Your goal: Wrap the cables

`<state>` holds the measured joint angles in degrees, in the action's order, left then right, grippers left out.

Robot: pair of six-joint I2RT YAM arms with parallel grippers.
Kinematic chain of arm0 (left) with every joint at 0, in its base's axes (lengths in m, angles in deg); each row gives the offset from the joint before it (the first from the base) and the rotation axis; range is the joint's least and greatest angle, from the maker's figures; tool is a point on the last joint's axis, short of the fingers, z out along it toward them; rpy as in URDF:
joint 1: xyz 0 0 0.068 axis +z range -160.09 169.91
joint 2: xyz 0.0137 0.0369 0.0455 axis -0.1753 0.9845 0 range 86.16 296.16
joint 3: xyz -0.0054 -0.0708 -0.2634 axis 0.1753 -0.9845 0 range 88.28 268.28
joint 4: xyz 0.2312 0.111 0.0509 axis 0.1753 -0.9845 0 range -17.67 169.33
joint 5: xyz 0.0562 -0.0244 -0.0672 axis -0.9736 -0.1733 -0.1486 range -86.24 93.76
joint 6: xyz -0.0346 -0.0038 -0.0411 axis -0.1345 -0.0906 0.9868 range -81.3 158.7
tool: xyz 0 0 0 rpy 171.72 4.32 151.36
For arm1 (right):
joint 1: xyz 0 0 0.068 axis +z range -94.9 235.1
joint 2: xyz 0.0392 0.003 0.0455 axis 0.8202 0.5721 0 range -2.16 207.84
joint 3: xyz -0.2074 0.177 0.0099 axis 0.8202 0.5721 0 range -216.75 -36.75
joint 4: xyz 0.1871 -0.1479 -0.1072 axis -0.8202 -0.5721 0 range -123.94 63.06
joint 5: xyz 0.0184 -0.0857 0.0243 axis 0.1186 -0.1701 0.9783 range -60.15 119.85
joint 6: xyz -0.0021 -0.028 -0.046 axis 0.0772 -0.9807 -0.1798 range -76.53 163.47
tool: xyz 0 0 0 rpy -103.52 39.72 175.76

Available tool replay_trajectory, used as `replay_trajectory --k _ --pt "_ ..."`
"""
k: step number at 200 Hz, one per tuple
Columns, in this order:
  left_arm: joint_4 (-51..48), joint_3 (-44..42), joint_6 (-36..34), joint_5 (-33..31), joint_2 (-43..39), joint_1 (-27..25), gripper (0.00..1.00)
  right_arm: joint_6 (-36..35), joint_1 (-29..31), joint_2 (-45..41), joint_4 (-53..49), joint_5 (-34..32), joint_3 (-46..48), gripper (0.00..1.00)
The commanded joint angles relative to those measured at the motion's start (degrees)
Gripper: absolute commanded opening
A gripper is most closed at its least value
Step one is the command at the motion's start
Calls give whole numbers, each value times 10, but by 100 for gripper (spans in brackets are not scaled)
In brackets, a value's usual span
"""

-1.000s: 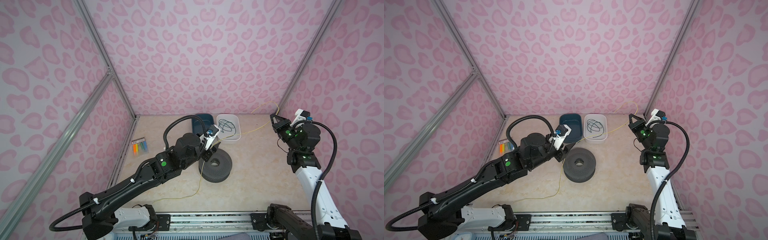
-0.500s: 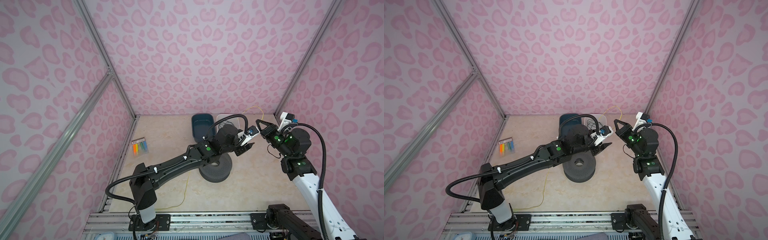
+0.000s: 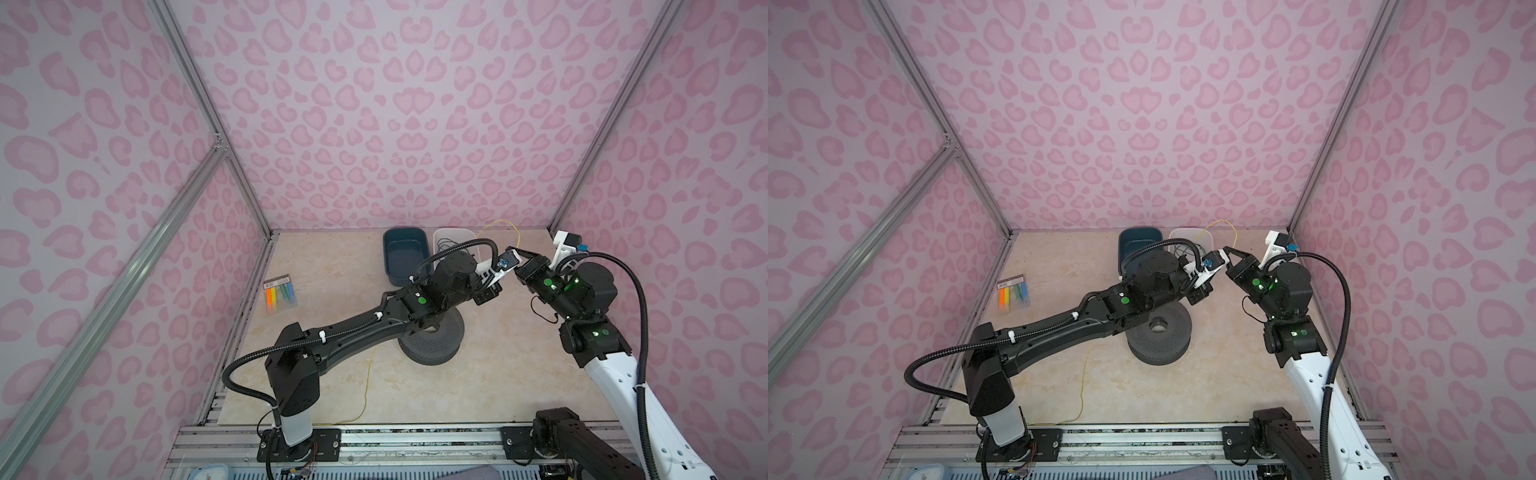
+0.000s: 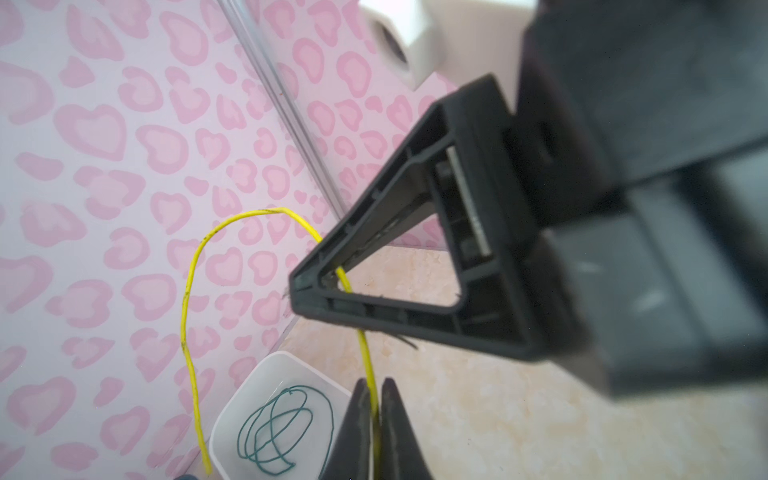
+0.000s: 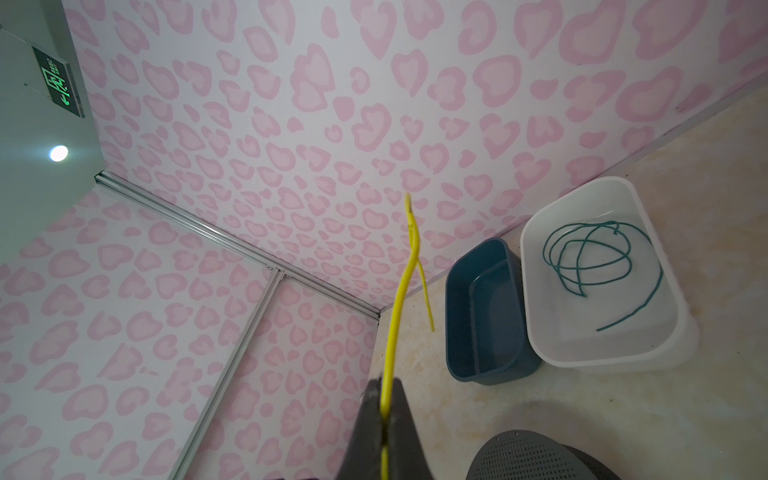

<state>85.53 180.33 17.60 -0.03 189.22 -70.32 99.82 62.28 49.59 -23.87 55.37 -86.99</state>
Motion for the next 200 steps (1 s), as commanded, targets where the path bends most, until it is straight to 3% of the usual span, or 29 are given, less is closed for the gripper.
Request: replay_trajectory --k 1,6,20,28,57,92,109,134,149,185,200 --pt "30 -14 -10 -3 -4 0 4 -15 2 -6 -13 11 1 0" --pt "29 -19 -8 -1 -8 0 3 -20 1 -8 -19 11 0 5" --pt "30 -42 -3 9 -23 2 4 -30 -3 -17 -28 19 -1 32" --pt "31 -58 5 18 -34 3 4 -35 -9 -22 -32 25 -3 40" --pt "33 -124 27 57 -89 12 4 -22 -59 -35 -30 69 -3 55" --pt "26 -210 39 125 -152 26 4 4 -126 -30 18 127 7 65" --pt "16 -241 31 156 -180 29 4 33 -141 5 55 162 8 65" --pt "-22 -266 9 176 -212 29 4 123 -137 81 229 246 33 60" --pt "-56 -274 -9 182 -230 32 4 139 -124 117 283 283 39 58" --pt "-170 -266 -45 197 -251 35 4 86 -48 159 276 327 46 49" --pt "-212 -261 -50 182 -252 35 4 -2 -20 158 184 337 32 44"
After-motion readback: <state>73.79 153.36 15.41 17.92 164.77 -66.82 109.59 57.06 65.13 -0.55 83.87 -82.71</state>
